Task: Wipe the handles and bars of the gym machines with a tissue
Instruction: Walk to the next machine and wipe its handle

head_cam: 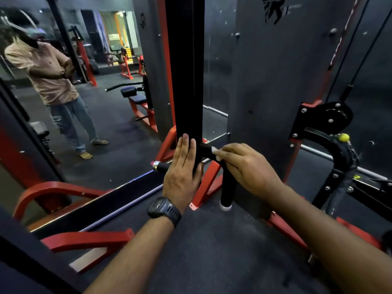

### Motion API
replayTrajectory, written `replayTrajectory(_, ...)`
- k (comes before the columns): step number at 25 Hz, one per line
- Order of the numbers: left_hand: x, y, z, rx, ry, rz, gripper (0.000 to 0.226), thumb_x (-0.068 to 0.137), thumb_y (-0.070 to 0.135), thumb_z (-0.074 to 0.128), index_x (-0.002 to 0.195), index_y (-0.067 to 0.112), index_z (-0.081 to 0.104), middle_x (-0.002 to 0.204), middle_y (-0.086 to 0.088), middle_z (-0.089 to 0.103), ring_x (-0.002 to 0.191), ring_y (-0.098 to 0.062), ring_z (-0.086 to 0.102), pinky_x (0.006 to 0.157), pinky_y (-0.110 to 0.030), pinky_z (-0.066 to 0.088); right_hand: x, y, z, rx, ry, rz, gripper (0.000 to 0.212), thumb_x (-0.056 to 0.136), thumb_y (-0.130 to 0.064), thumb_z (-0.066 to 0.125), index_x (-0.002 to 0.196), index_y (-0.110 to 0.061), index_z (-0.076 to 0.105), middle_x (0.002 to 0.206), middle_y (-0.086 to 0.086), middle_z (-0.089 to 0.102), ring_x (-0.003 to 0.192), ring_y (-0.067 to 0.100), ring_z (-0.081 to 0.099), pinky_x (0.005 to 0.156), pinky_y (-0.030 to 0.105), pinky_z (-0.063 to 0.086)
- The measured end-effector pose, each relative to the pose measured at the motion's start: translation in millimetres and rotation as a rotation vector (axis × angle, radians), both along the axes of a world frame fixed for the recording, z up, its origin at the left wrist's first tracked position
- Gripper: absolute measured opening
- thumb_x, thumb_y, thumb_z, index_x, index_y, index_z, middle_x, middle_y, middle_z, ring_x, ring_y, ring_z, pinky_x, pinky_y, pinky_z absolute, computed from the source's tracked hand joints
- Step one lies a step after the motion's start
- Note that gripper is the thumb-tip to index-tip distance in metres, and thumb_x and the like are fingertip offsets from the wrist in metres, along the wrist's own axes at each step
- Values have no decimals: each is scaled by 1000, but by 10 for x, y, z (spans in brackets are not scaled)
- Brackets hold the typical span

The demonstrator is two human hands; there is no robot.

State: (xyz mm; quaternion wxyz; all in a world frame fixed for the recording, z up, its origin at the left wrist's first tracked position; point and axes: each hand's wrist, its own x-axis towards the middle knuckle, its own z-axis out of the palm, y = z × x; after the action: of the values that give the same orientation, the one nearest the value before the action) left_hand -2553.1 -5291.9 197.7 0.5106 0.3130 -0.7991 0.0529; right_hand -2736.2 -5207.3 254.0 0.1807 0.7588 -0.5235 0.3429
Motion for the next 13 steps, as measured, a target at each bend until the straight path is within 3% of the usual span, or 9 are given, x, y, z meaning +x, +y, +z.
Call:
replayTrajectory(2, -43, -19, 1, 20, 25, 16, 60, 98, 16, 54, 150, 1, 27, 158, -20, 25, 149, -24, 21, 119, -29, 26, 3, -71, 10, -30, -32, 32, 30, 96, -24, 53, 116, -14, 73, 113, -3, 70, 105, 15, 55, 89, 27, 50)
replayTrajectory(5, -86, -45, -11, 34, 35, 24, 66, 97, 14, 57, 152, 3, 22, 159, -20, 22, 150, -21, 16, 119, -28, 25, 120, -296, 136, 14, -9, 30, 20, 91, -15, 68, 109, -13, 76, 106, -4, 72, 98, 18, 56, 84, 30, 52)
replayTrajectory(9, -85, -94, -53, 44, 36, 73, 70, 97, 9, 61, 153, 7, 19, 160, -16, 21, 150, -15, 14, 113, -36, 38, 8, -110, -59, 20, -12, 60, 28, 91, -12, 70, 119, -13, 72, 119, -1, 68, 110, 19, 61, 92, 32, 54)
replayTrajectory(13, -91, -104, -76, 27, 30, 45, 64, 98, 10, 57, 152, 5, 22, 160, -19, 21, 150, -24, 20, 110, -44, 41, 173, -352, 80, 28, 120, 110, 27, 88, -10, 69, 115, -10, 72, 121, 4, 66, 113, 22, 62, 85, 38, 59)
